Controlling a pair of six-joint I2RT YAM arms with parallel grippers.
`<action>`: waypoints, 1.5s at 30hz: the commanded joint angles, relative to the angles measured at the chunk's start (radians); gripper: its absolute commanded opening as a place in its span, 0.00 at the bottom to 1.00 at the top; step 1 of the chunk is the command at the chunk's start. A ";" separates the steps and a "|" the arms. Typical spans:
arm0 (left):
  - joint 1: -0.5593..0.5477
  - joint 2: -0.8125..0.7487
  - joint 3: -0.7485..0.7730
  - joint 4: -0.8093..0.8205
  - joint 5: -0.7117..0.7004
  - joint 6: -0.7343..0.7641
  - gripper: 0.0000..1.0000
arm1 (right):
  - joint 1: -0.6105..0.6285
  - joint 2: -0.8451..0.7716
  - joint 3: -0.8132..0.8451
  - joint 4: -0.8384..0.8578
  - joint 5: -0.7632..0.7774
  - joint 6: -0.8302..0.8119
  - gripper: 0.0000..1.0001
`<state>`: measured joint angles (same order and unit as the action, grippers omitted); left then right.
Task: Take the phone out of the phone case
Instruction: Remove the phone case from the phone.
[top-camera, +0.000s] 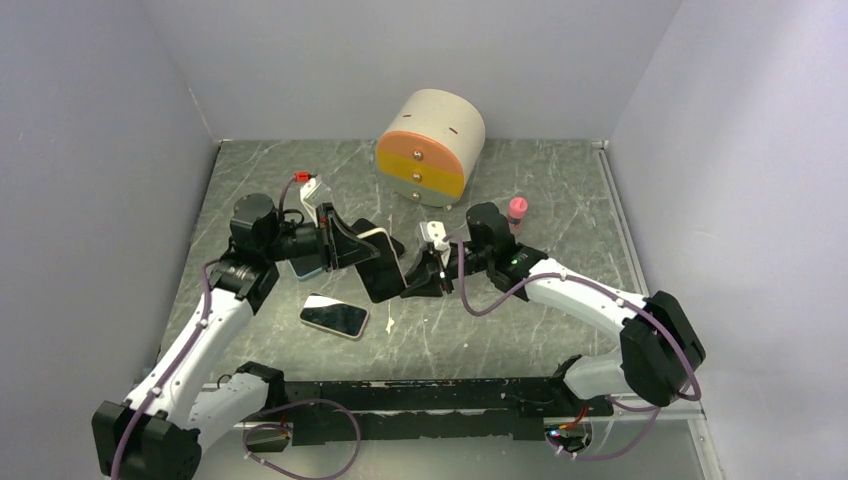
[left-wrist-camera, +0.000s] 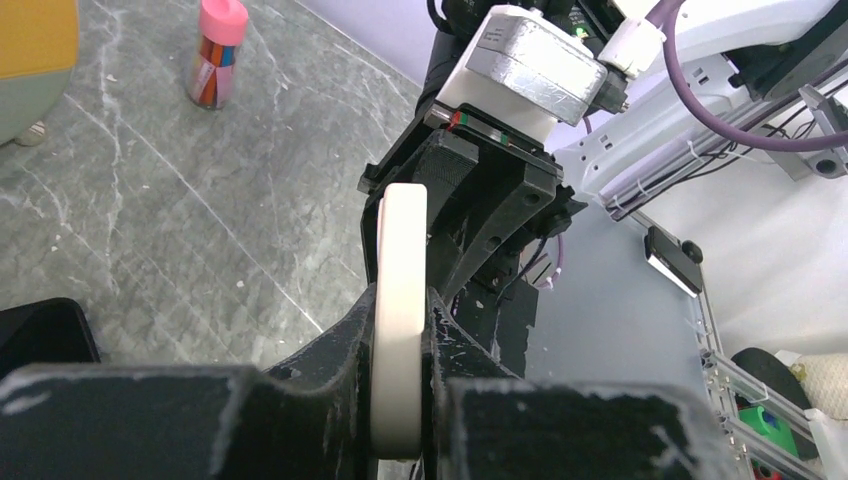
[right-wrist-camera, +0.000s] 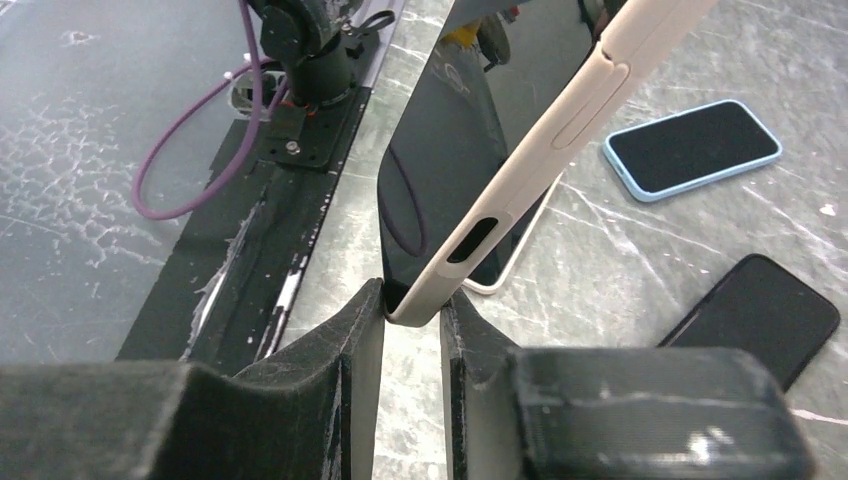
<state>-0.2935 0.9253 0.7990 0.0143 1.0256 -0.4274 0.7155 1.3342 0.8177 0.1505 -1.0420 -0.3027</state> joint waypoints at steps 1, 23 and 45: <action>0.044 0.053 0.076 0.116 0.068 -0.046 0.03 | -0.044 0.019 0.082 -0.024 -0.049 -0.096 0.17; 0.119 0.605 0.378 0.702 0.222 -0.419 0.02 | -0.190 0.185 0.321 -0.304 -0.109 -0.465 0.10; 0.076 0.733 0.150 1.343 0.248 -0.743 0.03 | -0.192 0.126 0.202 0.007 -0.027 -0.148 0.23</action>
<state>-0.1871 1.7061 0.9684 1.4303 1.2789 -1.2655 0.5148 1.5181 1.0428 -0.0246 -1.0607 -0.4976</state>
